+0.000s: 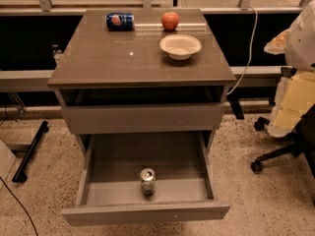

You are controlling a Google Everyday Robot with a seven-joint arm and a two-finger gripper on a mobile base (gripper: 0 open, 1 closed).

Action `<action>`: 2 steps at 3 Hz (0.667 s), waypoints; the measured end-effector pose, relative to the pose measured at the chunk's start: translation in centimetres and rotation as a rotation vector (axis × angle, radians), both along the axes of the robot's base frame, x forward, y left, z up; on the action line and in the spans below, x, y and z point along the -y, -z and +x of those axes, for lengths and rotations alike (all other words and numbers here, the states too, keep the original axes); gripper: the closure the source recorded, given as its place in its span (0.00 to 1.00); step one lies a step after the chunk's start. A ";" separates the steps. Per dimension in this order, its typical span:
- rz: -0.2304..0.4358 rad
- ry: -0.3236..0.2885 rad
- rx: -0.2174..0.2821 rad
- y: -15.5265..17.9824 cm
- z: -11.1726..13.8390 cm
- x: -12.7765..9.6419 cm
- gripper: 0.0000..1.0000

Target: Pick 7up can from middle drawer and place on counter

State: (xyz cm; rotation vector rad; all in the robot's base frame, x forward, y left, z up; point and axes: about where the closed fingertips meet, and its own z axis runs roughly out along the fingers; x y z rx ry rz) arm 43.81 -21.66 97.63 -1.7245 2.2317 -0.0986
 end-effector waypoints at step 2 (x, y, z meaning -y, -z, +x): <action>0.035 -0.002 0.034 0.8 0.1 -1.0 0.00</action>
Offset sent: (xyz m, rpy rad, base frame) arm 0.0019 0.0274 -0.0306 0.1050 -0.0744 0.0048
